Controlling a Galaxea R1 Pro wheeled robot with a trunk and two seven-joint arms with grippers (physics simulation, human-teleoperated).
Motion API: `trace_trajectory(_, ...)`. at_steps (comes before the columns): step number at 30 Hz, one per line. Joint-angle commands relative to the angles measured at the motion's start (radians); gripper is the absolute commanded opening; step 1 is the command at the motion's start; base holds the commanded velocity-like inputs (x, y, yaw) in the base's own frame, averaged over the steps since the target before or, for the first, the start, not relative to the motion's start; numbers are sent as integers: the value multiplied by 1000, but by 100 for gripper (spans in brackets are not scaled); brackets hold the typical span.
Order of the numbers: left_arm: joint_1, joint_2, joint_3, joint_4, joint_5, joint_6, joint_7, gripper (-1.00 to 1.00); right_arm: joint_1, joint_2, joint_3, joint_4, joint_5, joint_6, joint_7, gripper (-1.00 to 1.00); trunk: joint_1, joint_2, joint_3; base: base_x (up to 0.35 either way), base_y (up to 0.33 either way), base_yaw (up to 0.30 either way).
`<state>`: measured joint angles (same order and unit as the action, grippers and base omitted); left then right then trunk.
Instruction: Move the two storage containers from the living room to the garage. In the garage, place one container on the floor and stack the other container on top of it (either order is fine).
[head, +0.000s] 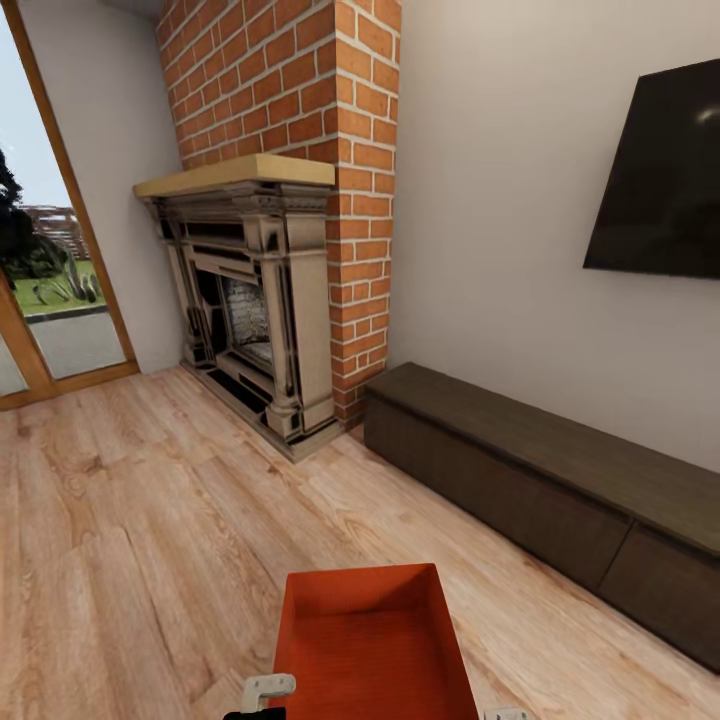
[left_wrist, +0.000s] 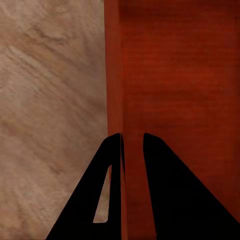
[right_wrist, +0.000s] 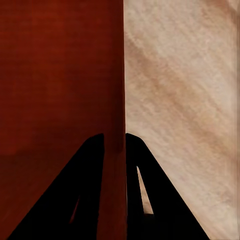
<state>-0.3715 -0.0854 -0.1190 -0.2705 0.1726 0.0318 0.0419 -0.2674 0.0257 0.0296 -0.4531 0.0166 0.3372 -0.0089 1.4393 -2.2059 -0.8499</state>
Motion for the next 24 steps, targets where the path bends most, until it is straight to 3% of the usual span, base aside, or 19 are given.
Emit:
trace_trajectory(1,-1,15,-5,-4,-2,4,10,-100,1,-1,17,1,-10,6,0,-100,-4,7,2,0,0,0)
trace_trajectory(24,-1,13,-5,-4,-2,4,10,-100,1,-1,18,-1,-10,6,0,-100,-92,168,74,0,0,0)
